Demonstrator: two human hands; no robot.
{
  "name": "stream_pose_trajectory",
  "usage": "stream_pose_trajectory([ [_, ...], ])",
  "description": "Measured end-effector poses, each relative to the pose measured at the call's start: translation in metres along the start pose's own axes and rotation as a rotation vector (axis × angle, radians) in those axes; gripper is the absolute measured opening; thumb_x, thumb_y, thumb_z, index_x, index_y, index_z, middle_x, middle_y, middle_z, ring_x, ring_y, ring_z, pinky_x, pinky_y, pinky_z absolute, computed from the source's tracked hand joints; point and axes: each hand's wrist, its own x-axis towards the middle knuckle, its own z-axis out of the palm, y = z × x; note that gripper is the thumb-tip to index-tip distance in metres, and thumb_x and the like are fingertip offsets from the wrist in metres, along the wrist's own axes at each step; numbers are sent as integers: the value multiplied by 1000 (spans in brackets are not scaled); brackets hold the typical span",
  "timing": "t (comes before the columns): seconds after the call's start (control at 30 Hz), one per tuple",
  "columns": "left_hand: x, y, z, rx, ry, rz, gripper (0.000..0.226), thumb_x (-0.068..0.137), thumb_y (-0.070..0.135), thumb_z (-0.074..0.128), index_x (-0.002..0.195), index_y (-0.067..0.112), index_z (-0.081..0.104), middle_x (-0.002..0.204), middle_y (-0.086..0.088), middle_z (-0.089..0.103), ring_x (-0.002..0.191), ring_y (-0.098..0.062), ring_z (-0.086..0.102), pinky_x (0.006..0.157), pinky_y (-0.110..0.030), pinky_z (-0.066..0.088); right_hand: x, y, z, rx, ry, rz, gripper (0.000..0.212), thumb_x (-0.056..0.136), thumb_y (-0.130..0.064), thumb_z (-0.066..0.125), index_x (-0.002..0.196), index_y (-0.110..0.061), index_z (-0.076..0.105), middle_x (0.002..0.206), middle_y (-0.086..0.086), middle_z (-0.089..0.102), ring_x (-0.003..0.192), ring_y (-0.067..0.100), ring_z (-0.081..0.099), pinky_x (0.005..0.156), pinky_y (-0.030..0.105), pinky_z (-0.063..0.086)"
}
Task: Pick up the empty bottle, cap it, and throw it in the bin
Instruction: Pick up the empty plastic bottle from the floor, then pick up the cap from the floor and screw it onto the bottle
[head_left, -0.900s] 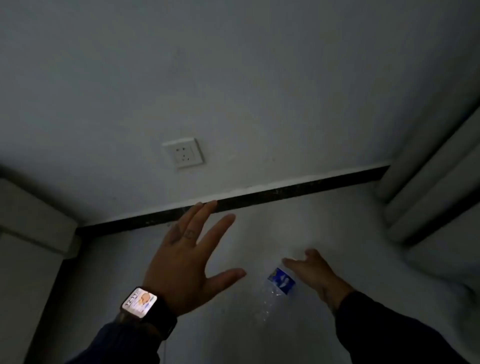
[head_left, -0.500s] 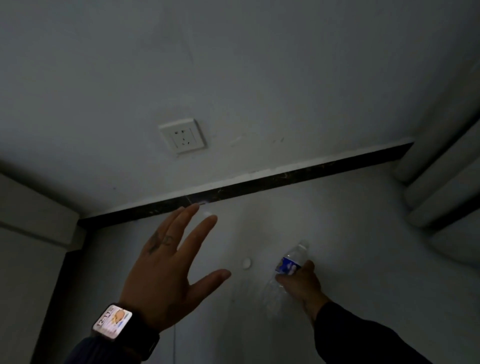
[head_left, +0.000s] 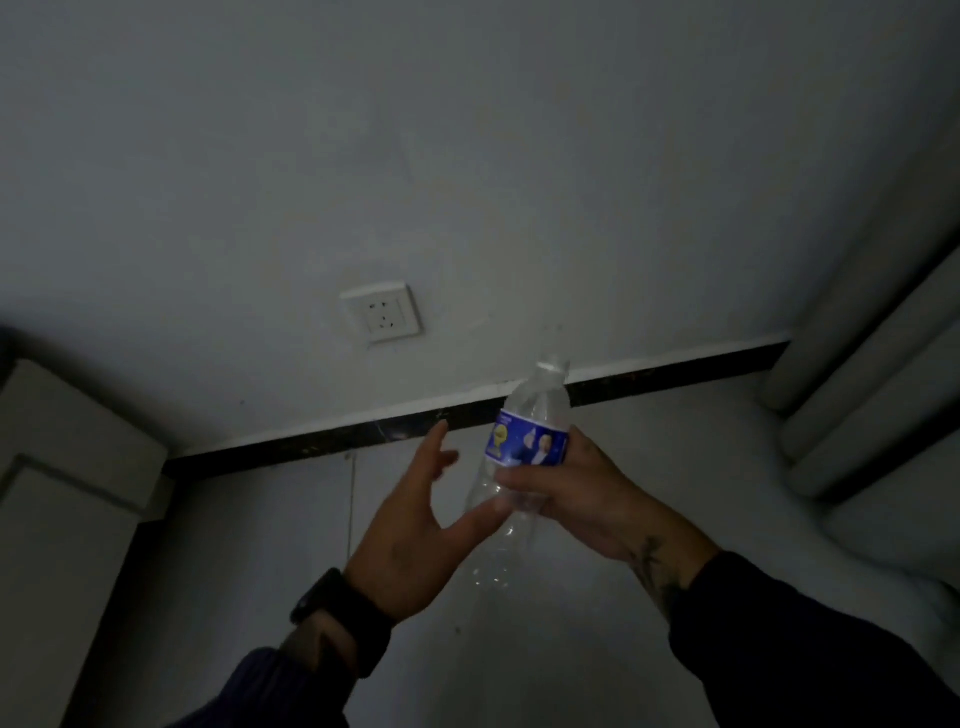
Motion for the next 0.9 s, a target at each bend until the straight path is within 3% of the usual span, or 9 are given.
stream_pose_trajectory([
  [0.07,0,11,5,-236,-90,39,99,68,63,79,151,30,36,133,15,65,121,-4,61,98,-26,50,-12,-26,12,3,-81,-65,69,64,-7,88,127,-12,62,112,18,75,103,35,72,82,50,60],
  [0.13,-1,21,9,-314,-67,86,57,79,32,82,130,21,61,116,8,75,105,-10,71,82,-19,55,-22,-43,19,-2,-114,-121,67,66,-7,88,127,-6,61,111,19,75,102,35,72,82,48,60],
  [0.27,-8,35,10,-331,2,78,25,77,27,83,100,23,74,92,5,79,80,-7,75,68,-15,54,-39,-59,29,0,-96,-210,51,65,-26,88,113,-17,71,103,13,79,95,29,75,77,40,59],
  [0.43,-16,42,11,-359,-17,85,14,79,22,82,90,29,77,84,5,80,70,-7,74,63,-15,54,-49,-61,35,-46,36,-291,35,61,-37,89,94,-33,79,92,8,81,84,25,78,72,37,62],
  [0.53,-17,46,12,-346,21,89,13,71,39,82,79,30,76,73,2,78,61,-9,73,58,-15,54,-53,-60,38,-38,73,-311,37,59,-36,91,94,-30,79,88,6,82,79,23,79,64,32,61],
  [0.6,-18,47,14,-320,41,62,19,70,45,81,79,29,76,70,0,77,57,-10,72,57,-17,54,-53,-59,39,-29,115,-325,42,57,-35,92,96,-25,78,87,6,81,78,24,79,65,36,61],
  [0.73,-16,46,19,-349,90,-4,7,75,26,83,78,26,77,66,-1,77,52,-10,71,52,-17,54,-53,-60,42,-2,116,-381,26,58,-33,90,82,-32,80,71,-6,78,67,13,77,60,28,59],
  [0.83,-14,46,20,-363,124,-22,8,73,23,84,69,23,77,60,-4,75,47,-12,69,47,-18,52,-54,-60,44,26,109,-428,25,62,-29,89,86,-28,82,79,2,81,71,19,78,60,29,60],
  [0.9,-14,44,21,-368,133,-15,14,73,28,82,66,19,75,57,-8,73,45,-17,68,46,-23,52,-53,-57,45,52,108,-438,21,70,-16,87,89,-24,82,84,7,82,73,22,79,62,32,60],
])
